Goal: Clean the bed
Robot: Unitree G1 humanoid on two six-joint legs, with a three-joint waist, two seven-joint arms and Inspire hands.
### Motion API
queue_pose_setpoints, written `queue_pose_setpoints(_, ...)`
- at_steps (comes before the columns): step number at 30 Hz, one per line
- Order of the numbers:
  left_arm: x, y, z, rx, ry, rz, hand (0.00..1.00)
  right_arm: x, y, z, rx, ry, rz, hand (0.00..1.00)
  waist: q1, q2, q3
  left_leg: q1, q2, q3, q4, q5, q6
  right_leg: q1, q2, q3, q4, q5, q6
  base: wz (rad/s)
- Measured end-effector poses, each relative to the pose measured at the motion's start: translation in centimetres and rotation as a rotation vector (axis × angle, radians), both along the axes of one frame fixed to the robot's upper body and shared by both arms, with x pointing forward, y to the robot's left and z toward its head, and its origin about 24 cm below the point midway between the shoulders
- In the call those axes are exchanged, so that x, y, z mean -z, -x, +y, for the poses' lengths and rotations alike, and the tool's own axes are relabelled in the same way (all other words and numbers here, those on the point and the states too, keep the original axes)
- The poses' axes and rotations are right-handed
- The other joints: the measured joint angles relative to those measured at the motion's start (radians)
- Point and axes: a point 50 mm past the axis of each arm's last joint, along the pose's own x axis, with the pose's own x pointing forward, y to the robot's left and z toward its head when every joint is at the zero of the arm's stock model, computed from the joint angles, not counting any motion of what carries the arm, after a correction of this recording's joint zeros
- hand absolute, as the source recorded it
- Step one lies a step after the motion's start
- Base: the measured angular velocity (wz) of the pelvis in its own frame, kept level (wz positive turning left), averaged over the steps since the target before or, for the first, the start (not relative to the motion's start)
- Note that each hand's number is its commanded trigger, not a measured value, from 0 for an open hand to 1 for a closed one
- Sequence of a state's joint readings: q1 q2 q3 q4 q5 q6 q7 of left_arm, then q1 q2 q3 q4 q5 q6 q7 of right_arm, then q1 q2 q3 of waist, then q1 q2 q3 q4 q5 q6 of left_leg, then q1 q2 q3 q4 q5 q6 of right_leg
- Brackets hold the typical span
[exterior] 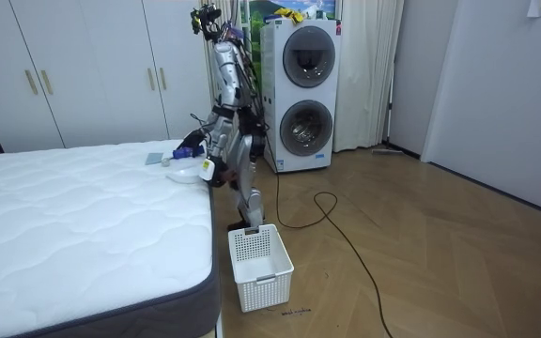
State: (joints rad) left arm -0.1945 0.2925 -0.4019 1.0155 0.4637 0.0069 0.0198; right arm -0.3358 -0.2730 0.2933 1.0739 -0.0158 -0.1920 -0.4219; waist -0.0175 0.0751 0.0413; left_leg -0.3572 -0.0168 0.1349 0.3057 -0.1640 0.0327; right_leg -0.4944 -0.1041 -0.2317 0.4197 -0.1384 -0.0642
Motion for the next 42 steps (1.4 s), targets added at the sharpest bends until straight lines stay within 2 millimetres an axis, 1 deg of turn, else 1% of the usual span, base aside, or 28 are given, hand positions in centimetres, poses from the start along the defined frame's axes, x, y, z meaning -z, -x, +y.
queue_pose_setpoints(1,0.0,-0.1,0.0,0.002,0.0,-0.001,1.0,0.0,-0.1,-0.1,0.009,-0.009,0.004,0.0,0.004,-0.003,0.0017,-0.001,0.0,0.0,0.0,0.0,0.0,-0.001,0.0,0.0,0.0,0.0,0.0,0.0)
queue_pose_setpoints(3,-0.1,-0.1,0.0,0.005,0.0,-0.002,1.0,-0.1,-0.4,-0.2,0.007,-0.013,0.015,0.0,0.006,-0.003,0.0018,-0.012,0.0,-0.001,0.005,0.0,0.0,-0.007,-0.001,-0.003,-0.002,0.002,0.001,0.02)
queue_pose_setpoints(4,-0.1,-0.2,0.0,0.007,0.0,-0.006,1.0,-0.2,-0.5,-0.3,0.006,-0.012,0.017,0.02,0.006,-0.003,0.0017,-0.017,0.001,-0.001,0.007,0.0,0.0,-0.011,-0.001,-0.005,-0.002,0.003,0.001,0.06)
queue_pose_setpoints(5,-0.3,-0.4,0.0,0.012,0.0,-0.014,1.0,-0.2,-0.6,-0.4,0.005,-0.009,0.021,0.1,0.007,-0.003,0.002,-0.026,0.001,-0.001,0.014,0.0,0.0,-0.016,-0.003,-0.01,-0.002,0.004,0.0,0.12)
queue_pose_setpoints(6,-0.4,-0.5,0.0,0.016,0.001,-0.016,1.0,-0.2,-0.5,-0.5,0.008,-0.008,0.029,0.69,0.008,-0.003,0.0019,-0.033,0.003,0.001,0.021,0.0,0.0,-0.016,-0.004,-0.016,-0.001,0.004,0.0,0.13)
queue_pose_setpoints(7,-0.5,-0.6,0.0,0.018,0.002,-0.016,1.0,-0.2,-0.5,-0.6,0.011,-0.007,0.032,0.81,0.009,-0.003,0.0019,-0.033,0.003,0.002,0.022,0.0,0.0,-0.016,-0.004,-0.016,-0.001,0.004,0.0,0.09)
queue_pose_setpoints(8,-0.5,-0.6,-0.1,0.02,0.002,-0.016,1.0,-0.2,-0.6,-0.8,0.016,-0.001,0.035,1.0,0.017,-0.003,0.0019,-0.034,0.003,0.002,0.022,0.0,0.0,-0.017,-0.004,-0.016,0.0,0.004,0.0,0.0)
queue_pose_setpoints(13,-0.6,-1.0,-0.1,0.019,0.0,-0.02,1.0,-1.4,-1.1,-3.0,0.065,0.042,0.023,1.0,0.026,-0.002,0.002,-0.043,0.002,0.003,0.032,-0.003,0.005,-0.029,-0.009,-0.017,0.017,0.002,-0.002,-0.01)
queue_pose_setpoints(14,-0.7,-1.0,-0.1,0.02,0.0,-0.021,1.0,-1.9,-1.4,-3.5,0.085,0.041,0.012,1.0,0.028,-0.002,0.002,-0.044,0.003,0.001,0.034,-0.003,0.005,-0.03,-0.009,-0.018,0.018,0.002,-0.003,0.0)
queue_pose_setpoints(16,-0.7,-1.1,-0.1,0.022,0.003,-0.015,1.0,-2.0,-1.5,-4.1,0.112,0.041,0.023,1.0,0.029,-0.002,0.0021,-0.043,0.004,0.0,0.036,-0.003,0.005,-0.03,-0.008,-0.018,0.02,0.003,-0.005,0.0)
queue_pose_setpoints(20,-0.8,-1.5,-0.3,0.038,0.006,-0.008,1.0,-2.3,-1.5,-5.2,0.158,0.058,0.051,1.0,0.05,-0.002,0.0024,-0.042,0.005,0.001,0.039,-0.004,0.004,-0.03,-0.008,-0.018,0.028,0.0,-0.009,0.0)
queue_pose_setpoints(23,-0.9,-1.6,-0.3,0.041,0.008,-0.003,1.0,-2.2,-1.4,-5.3,0.173,0.067,0.071,1.0,0.053,-0.002,0.0029,-0.043,0.005,0.001,0.04,-0.004,0.004,-0.03,-0.009,-0.021,0.03,-0.003,-0.01,0.04)
queue_pose_setpoints(26,-0.9,-1.6,-0.3,0.041,0.008,-0.002,1.0,-1.7,-1.0,-5.3,0.183,0.063,0.096,1.0,0.052,-0.003,0.0036,-0.043,0.004,0.002,0.04,-0.004,0.004,-0.03,-0.011,-0.022,0.03,-0.004,-0.01,0.0)
queue_pose_setpoints(30,-1.0,-1.8,-0.4,0.043,0.009,-0.006,1.0,-1.5,-0.8,-5.3,0.192,0.062,0.106,1.0,0.053,-0.006,0.006,-0.043,0.003,0.002,0.04,-0.004,0.004,-0.031,-0.012,-0.021,0.03,-0.005,-0.008,0.0)
queue_pose_setpoints(37,-1.0,-1.8,-0.4,0.045,0.009,-0.006,1.0,-1.3,-0.5,-5.4,0.213,0.046,0.115,1.0,0.053,-0.008,0.0071,-0.043,0.003,0.002,0.041,-0.004,0.004,-0.03,-0.012,-0.021,0.03,-0.005,-0.007,0.0)
queue_pose_setpoints(42,-1.3,-2.1,-0.5,0.049,0.01,-0.019,1.0,-1.3,-0.6,-5.4,0.223,0.04,0.11,1.0,0.052,-0.014,0.0105,-0.059,0.003,0.001,0.054,-0.004,0.004,-0.037,-0.013,-0.021,0.031,-0.006,-0.006,0.02)
